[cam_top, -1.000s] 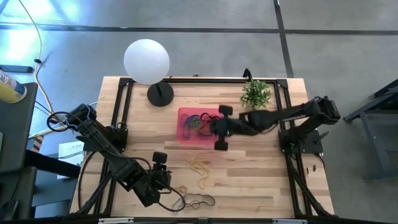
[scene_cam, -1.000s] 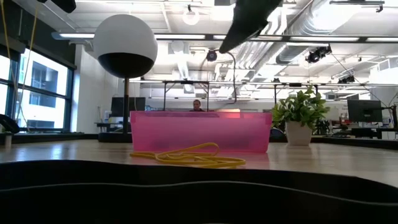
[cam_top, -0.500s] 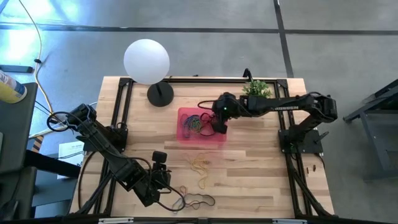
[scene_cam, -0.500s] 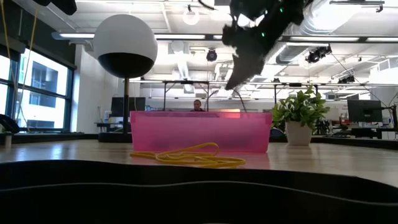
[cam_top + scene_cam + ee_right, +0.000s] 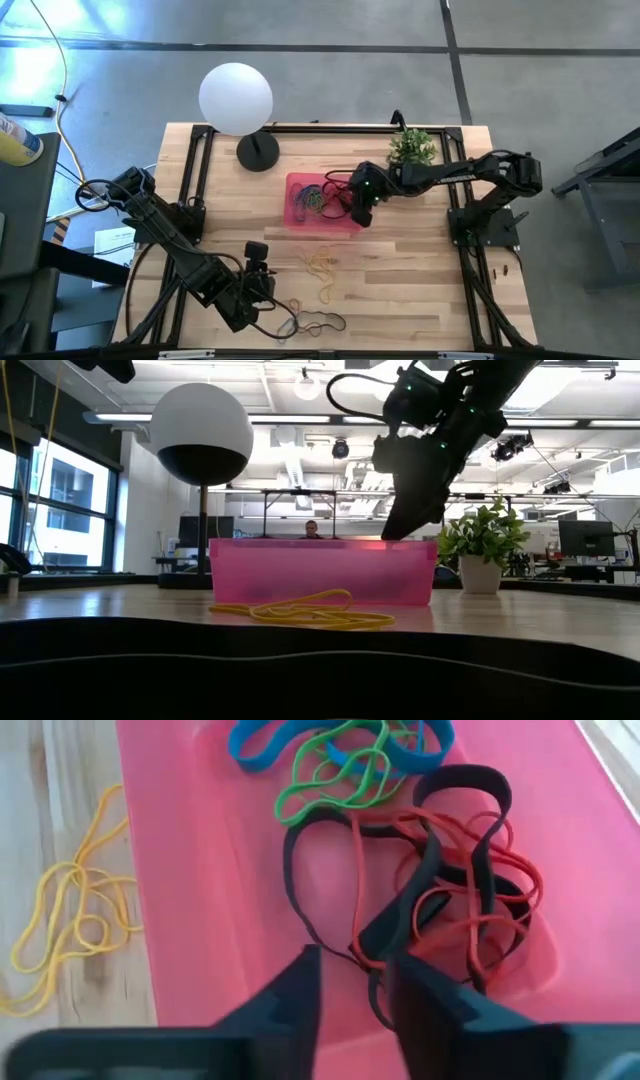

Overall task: Pick and place rubber bands into bin
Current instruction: Put the yellow rubber band into the red bin

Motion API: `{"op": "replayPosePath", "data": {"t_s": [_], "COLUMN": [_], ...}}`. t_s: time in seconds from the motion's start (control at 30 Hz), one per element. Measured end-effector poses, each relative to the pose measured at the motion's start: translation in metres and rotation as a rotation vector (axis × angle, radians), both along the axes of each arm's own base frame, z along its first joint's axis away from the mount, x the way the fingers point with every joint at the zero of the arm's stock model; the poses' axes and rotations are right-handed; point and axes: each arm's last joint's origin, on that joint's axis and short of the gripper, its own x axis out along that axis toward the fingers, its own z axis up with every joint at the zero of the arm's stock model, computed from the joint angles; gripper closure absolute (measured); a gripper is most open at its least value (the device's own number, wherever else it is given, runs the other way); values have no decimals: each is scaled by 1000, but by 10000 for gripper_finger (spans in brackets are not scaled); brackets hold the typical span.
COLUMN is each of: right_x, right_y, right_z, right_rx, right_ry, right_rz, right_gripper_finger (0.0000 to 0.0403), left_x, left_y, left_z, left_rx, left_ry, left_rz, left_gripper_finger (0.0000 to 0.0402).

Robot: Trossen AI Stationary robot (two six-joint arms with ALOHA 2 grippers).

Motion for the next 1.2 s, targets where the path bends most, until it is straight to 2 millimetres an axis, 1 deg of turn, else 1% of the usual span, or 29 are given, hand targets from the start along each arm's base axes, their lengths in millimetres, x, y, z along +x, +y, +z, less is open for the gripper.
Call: {"op": "replayPosePath", "data": {"t_s": [0.1,0.2,0.3,0.4,0.47,0.57,0.63,0.7,0.8,0.9,0.97,1.1,1.2], "right_x": [2,6,14,22,25,28,26,22,14,2,-6,-24,-37], "right_y": [0,2,15,35,50,75,93,110,134,158,174,202,218], "right_z": [3,9,20,33,39,46,47,45,42,38,37,35,34], "right_rx": [16,24,1,-22,-43,-53,-62,-64,-75,-105,-129,-164,-169], "right_ry": [-11,-39,-78,-120,-139,-157,-159,-136,-88,-52,-47,-49,-55], "right_rz": [-4,26,94,173,214,272,289,298,277,231,195,107,52], "right_gripper_finger": [252,202,166,151,149,153,158,165,175,185,191,202,207], "left_x": [0,0,1,11,20,39,54,63,78,90,95,103,108], "left_y": [0,0,0,3,8,18,26,38,59,77,88,103,109], "left_z": [0,0,0,-7,-12,-22,-29,-35,-45,-52,-56,-65,-68], "left_rx": [0,-1,5,40,45,0,-43,-72,-133,-172,-175,-188,-201], "left_ry": [0,-2,0,25,51,82,89,112,135,150,162,169,158], "left_rz": [0,0,-8,-51,-85,-133,-147,-132,-93,-94,-80,-68,-71], "left_gripper_finger": [284,284,284,284,284,284,284,284,284,284,284,284,284]}}
